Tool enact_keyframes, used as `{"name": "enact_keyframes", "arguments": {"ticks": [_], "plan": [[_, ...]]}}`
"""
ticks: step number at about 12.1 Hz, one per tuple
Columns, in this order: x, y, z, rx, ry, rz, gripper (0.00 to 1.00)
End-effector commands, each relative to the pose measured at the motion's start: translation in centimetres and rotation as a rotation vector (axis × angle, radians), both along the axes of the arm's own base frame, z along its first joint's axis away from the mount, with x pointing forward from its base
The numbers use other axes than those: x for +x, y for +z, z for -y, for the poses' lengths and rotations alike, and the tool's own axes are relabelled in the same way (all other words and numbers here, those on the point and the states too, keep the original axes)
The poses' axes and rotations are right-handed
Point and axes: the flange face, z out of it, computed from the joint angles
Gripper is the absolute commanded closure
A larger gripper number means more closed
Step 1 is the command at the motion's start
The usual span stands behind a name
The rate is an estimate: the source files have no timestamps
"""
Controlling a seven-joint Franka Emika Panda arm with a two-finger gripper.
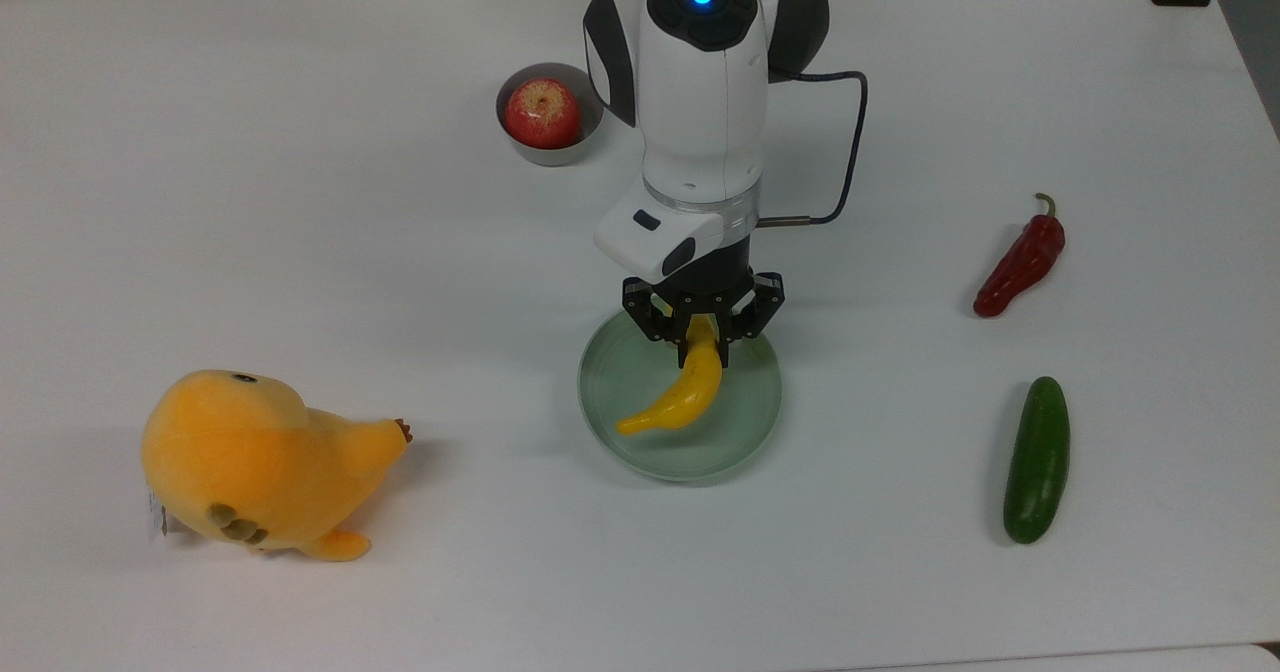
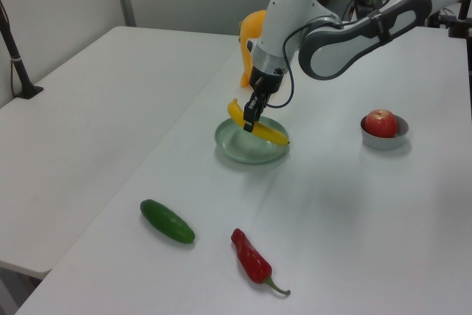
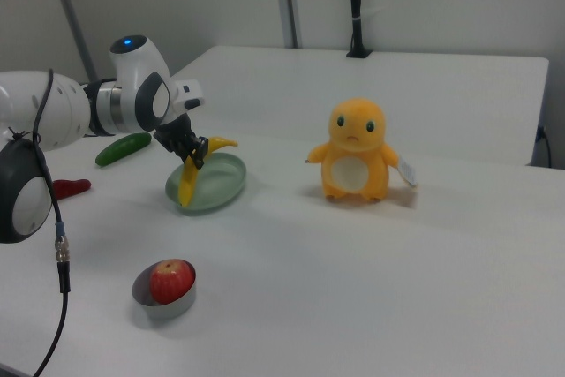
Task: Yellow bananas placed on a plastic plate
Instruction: 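Open the gripper to release the banana onto the plate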
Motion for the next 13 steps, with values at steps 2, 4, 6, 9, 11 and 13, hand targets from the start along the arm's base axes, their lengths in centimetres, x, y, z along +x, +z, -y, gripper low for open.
{"name": "enact_keyframes", "arguments": {"ticks": [2, 4, 6, 9, 11, 13], "plan": [[0.8, -0.2, 0.7, -0.018, 0.0, 0.043, 0.19], [0.8, -0.1, 0.6, -0.029, 0.008, 0.049, 0.0], [0.8, -0.1, 0.6, -0.037, 0.012, 0.051, 0.0], [0.8, 0.5, 0.9, -0.037, 0.008, 0.053, 0.0], [0.6, 1.9, 1.3, -0.042, 0.003, 0.064, 0.0], [-0.1, 4.0, 2.6, -0.064, -0.016, 0.045, 0.0]]}}
